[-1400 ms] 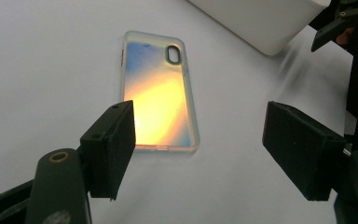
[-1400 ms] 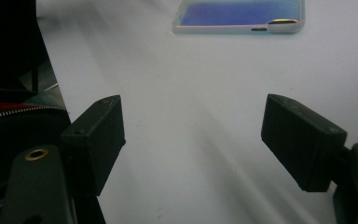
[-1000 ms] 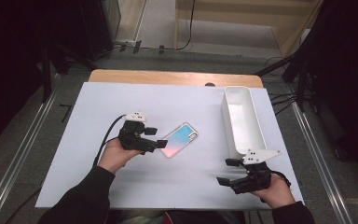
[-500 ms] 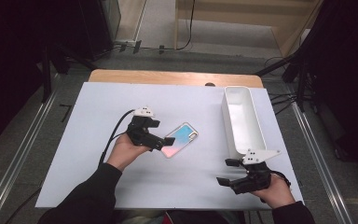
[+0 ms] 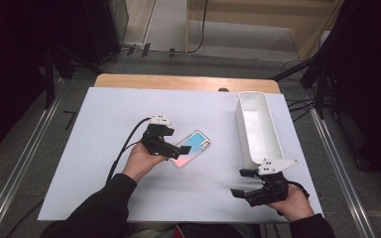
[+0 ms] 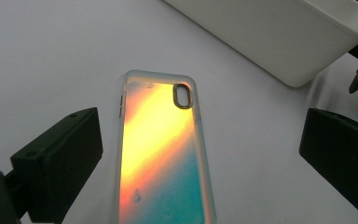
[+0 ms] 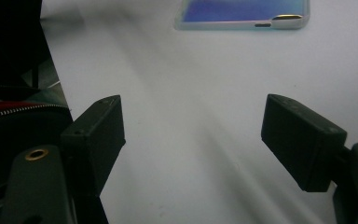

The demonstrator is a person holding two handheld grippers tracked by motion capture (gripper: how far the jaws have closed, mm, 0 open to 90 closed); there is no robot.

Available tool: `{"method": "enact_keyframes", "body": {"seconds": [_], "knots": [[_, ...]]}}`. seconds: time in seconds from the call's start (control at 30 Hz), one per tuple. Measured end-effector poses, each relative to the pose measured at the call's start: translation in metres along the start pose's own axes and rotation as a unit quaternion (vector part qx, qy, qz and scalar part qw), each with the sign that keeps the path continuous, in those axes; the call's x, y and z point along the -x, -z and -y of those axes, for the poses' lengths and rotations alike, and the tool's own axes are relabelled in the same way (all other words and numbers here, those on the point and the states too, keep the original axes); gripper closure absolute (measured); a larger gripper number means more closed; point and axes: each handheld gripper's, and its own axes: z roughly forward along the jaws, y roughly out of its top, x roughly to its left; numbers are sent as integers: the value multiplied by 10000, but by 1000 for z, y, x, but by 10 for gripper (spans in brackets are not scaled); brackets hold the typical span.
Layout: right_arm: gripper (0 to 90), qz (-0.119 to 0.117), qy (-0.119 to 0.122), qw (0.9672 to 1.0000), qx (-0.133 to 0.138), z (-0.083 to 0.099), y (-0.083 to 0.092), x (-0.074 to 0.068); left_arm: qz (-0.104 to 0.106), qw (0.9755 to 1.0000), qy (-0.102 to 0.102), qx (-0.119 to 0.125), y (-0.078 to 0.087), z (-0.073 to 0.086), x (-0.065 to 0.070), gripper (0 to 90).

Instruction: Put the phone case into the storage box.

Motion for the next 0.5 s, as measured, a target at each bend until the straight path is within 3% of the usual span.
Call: {"method": "enact_keyframes", "body": {"seconds": [0.3,0.5], "knots": [[201,-15,21,10000,2,0,0,0,-193,9998,61,23,-14,1,-5,0],[201,-35,-6,10000,-12,0,0,0,-274,9996,-5,74,-22,3,-6,6]]}}
